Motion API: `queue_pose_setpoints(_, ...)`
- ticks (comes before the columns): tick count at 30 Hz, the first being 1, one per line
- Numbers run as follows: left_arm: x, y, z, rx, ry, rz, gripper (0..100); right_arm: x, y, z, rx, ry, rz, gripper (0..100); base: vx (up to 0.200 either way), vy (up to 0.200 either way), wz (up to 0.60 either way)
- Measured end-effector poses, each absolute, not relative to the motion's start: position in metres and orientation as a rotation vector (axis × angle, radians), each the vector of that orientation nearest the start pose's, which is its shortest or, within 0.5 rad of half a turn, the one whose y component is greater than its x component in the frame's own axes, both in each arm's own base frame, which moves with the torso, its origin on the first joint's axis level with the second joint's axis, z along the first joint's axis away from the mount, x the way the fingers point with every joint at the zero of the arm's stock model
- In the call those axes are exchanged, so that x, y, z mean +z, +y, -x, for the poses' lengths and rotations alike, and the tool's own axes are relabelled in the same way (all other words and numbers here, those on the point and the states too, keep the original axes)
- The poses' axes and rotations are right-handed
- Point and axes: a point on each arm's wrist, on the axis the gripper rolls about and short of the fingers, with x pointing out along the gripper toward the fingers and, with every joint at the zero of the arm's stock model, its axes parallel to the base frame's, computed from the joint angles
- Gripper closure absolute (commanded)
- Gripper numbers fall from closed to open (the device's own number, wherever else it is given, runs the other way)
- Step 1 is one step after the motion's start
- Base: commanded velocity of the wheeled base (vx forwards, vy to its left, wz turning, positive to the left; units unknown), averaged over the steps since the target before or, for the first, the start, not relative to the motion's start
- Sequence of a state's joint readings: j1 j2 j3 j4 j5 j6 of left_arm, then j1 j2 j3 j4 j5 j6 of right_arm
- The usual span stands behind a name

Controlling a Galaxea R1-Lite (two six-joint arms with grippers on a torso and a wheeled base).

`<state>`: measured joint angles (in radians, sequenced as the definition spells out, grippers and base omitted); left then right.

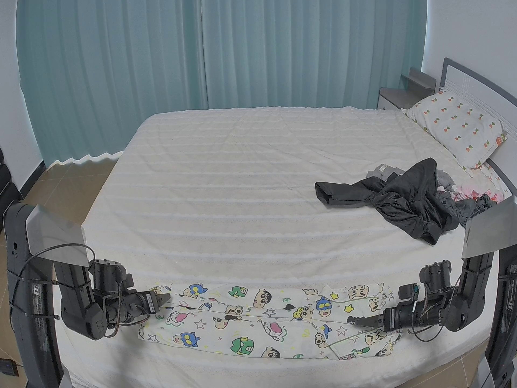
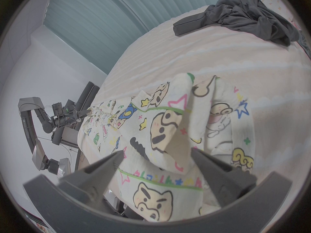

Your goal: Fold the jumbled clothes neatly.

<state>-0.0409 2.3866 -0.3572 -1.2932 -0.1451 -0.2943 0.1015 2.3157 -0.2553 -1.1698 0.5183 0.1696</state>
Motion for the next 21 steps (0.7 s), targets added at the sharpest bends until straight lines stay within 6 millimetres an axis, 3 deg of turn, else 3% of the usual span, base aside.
queue_pose_setpoints(12, -0.032, 0.029, -0.273, -0.051, 0.719, 0.557, 0, -0.003, 0.018, -0.231, 0.448, 0.768, -0.383, 0, 0.0, 0.0, 0.0)
queue_pose_setpoints(17, -0.02, 0.039, -0.272, -0.03, 0.692, 0.808, 0, 0.014, 0.04, -0.235, 0.486, 0.734, -0.461, 0, 0.0, 0.0, 0.0)
queue_pose_setpoints(21, -0.012, 0.043, -0.272, -0.05, 0.678, 0.896, 0, 0.021, 0.068, -0.25, 0.536, 0.702, -0.49, 0, 0.0, 0.0, 0.0)
